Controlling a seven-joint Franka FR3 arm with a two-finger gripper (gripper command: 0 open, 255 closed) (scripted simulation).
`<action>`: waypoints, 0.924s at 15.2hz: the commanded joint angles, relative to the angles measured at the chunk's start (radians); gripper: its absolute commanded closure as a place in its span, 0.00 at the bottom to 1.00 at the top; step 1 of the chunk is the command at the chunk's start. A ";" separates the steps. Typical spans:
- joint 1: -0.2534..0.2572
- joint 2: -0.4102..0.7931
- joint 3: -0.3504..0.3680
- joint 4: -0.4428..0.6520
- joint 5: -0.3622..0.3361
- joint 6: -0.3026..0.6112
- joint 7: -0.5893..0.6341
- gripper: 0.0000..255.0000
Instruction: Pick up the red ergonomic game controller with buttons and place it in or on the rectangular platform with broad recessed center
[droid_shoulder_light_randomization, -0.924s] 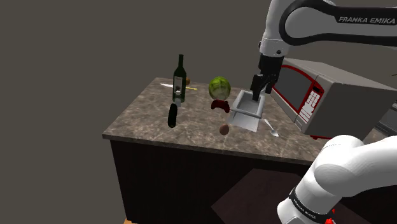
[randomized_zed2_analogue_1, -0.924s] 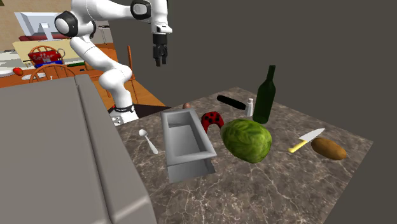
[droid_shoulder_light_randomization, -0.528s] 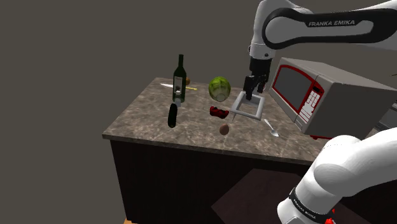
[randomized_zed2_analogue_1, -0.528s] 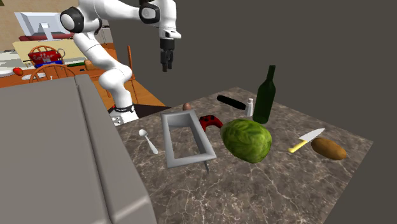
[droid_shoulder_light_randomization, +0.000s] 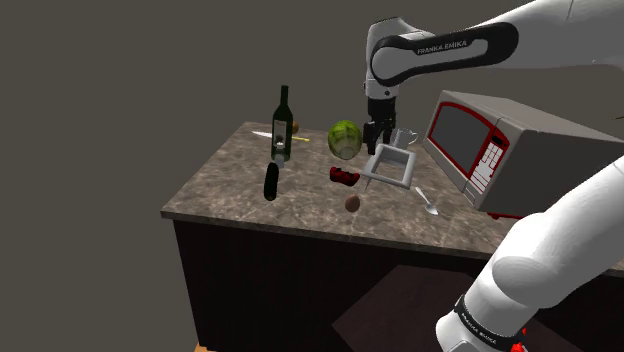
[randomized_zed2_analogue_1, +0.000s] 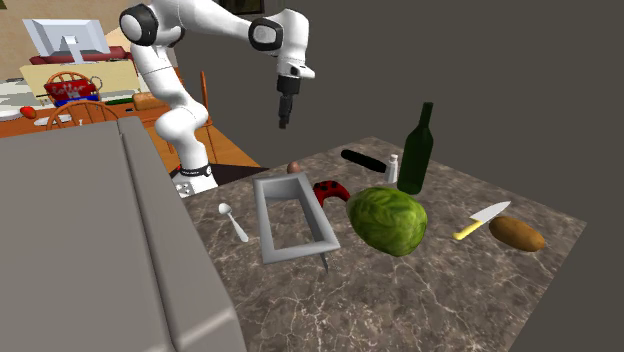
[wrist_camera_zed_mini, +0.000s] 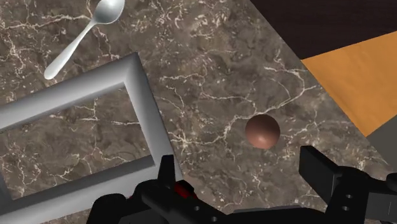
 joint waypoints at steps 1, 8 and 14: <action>-0.005 0.084 -0.011 0.047 -0.013 0.023 -0.031 0.00; -0.021 0.381 -0.031 0.283 -0.045 0.037 -0.130 0.00; -0.035 0.648 -0.038 0.546 -0.066 0.004 -0.212 0.00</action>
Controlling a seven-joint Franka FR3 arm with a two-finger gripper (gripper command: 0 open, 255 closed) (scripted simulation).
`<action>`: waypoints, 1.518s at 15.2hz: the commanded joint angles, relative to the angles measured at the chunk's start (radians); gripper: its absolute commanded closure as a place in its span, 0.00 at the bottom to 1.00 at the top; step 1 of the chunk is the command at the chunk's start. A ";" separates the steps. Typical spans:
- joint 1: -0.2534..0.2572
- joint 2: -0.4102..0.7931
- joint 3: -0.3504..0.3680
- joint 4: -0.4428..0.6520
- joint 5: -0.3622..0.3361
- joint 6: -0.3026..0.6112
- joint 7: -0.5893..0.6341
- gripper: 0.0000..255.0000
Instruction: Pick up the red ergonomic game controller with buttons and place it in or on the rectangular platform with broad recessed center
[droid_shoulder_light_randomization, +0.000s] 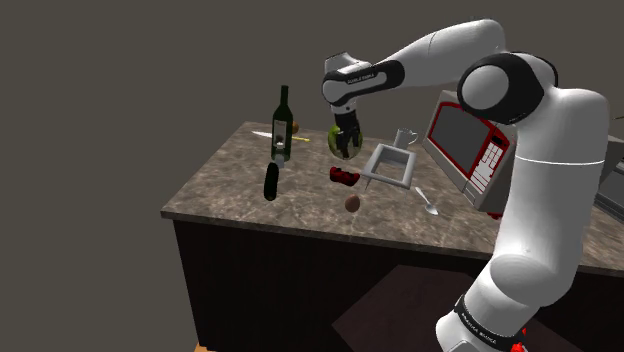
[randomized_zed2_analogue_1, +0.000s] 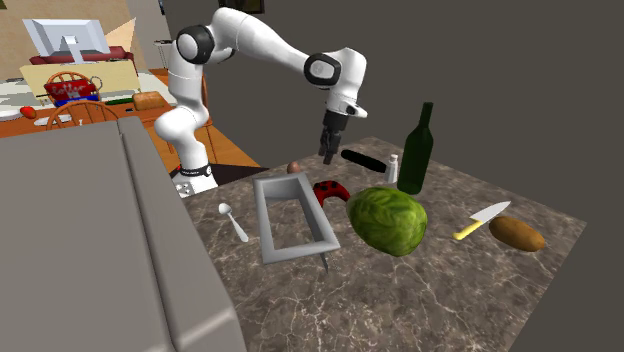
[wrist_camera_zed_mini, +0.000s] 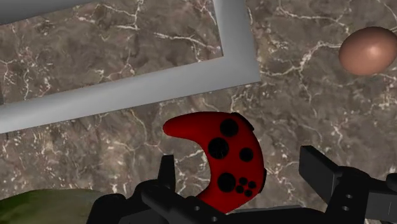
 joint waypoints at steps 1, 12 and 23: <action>-0.004 0.094 -0.001 0.094 -0.007 -0.014 -0.027 0.00; -0.025 0.238 -0.007 0.164 -0.024 0.044 -0.062 0.00; -0.025 0.238 -0.007 0.164 -0.024 0.045 -0.061 1.00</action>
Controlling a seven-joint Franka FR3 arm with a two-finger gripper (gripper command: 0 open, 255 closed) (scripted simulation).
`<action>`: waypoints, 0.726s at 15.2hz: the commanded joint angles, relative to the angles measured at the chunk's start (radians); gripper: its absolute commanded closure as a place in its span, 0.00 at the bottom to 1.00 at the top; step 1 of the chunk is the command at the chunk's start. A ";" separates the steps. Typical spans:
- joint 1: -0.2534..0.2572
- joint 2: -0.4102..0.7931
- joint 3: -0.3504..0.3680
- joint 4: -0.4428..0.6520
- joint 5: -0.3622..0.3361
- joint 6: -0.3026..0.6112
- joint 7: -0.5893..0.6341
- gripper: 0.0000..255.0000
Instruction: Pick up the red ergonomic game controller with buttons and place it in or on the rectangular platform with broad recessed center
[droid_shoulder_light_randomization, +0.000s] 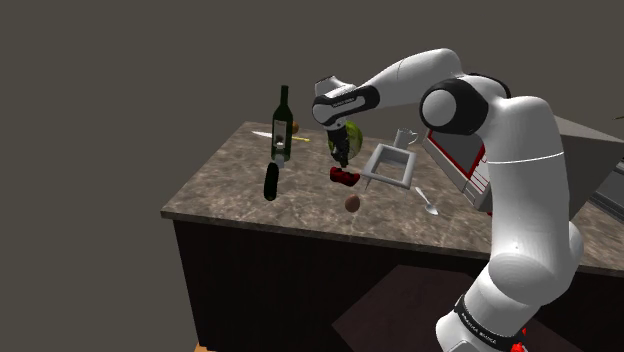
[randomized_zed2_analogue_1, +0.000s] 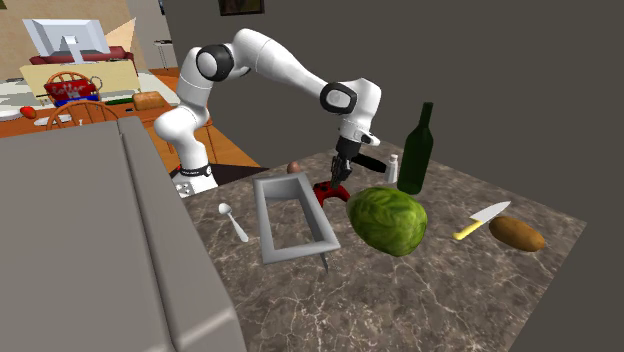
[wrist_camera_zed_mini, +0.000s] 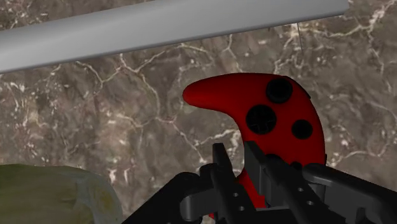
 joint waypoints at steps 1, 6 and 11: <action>0.000 0.001 0.000 -0.001 0.000 0.000 0.000 1.00; 0.000 0.001 0.000 0.000 0.000 0.000 0.000 1.00; -0.244 -0.378 0.128 -0.646 0.460 0.668 -0.465 0.00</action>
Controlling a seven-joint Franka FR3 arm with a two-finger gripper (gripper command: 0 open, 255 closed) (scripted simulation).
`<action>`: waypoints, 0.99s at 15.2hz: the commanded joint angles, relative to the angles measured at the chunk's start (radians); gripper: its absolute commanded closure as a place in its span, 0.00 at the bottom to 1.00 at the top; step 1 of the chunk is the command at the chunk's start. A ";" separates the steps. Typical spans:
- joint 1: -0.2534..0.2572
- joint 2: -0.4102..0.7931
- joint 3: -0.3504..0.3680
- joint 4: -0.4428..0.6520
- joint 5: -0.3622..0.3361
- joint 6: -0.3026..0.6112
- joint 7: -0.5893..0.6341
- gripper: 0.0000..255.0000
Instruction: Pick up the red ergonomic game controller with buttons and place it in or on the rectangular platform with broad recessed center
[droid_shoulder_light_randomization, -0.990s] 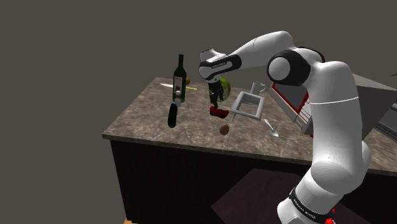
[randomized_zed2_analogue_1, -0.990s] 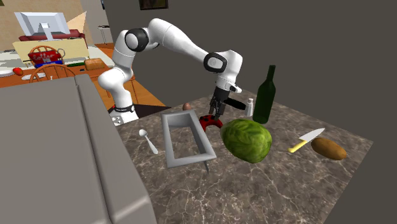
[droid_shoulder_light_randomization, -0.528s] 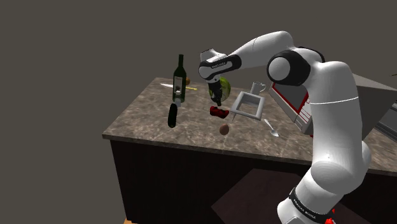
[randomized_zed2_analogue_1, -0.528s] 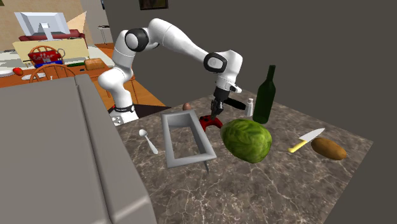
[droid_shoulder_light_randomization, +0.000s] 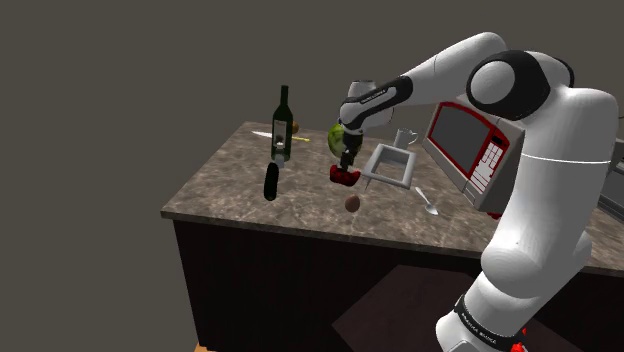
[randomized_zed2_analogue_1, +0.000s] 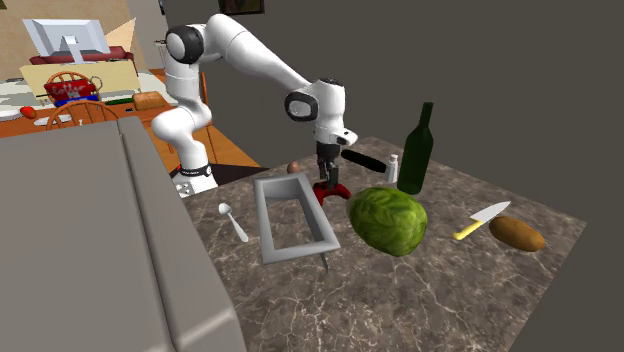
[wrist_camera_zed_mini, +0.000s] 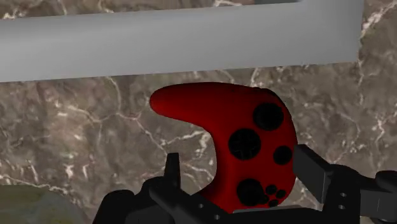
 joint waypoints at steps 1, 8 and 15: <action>-0.138 -0.145 0.084 -0.281 0.435 0.323 -0.442 0.00; -0.130 -0.063 0.098 -0.270 0.455 0.398 -0.457 0.00; -0.129 -0.056 0.100 -0.269 0.457 0.403 -0.458 0.00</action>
